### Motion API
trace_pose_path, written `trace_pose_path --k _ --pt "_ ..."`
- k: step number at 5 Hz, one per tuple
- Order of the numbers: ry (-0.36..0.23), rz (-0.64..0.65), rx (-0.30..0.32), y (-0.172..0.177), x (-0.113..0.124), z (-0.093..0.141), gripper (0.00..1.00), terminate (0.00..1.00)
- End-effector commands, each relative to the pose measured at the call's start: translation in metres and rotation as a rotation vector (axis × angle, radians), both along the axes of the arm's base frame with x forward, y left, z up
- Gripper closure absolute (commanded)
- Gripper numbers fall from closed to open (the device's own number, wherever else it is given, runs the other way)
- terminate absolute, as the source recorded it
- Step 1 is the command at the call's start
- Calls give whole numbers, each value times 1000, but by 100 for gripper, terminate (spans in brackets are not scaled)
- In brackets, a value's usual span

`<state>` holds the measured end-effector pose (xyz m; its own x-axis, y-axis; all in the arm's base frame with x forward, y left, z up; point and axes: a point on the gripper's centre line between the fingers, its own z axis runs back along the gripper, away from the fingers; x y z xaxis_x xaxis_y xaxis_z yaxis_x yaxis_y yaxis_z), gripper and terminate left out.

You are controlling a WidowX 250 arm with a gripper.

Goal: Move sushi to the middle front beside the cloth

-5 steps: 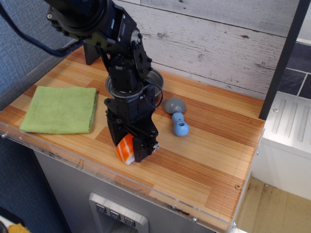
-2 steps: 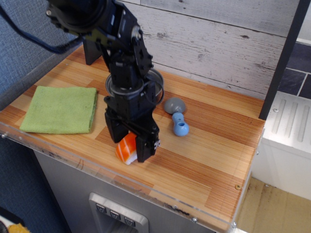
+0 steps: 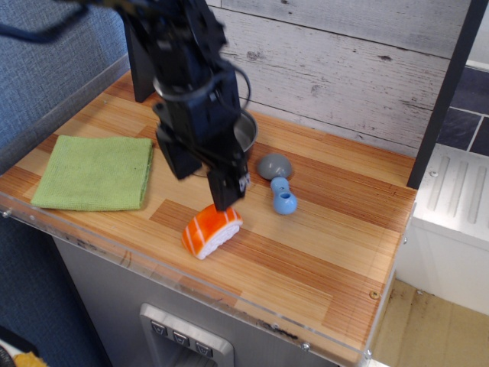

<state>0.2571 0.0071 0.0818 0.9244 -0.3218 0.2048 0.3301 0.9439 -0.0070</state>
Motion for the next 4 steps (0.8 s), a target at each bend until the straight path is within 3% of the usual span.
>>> trace_pose_path --k 1,3,4 --pt "-109 8 1 6 -4 33 0 0" --pt "-109 8 1 6 -4 33 0 0" --pt "-109 8 1 6 -4 33 0 100"
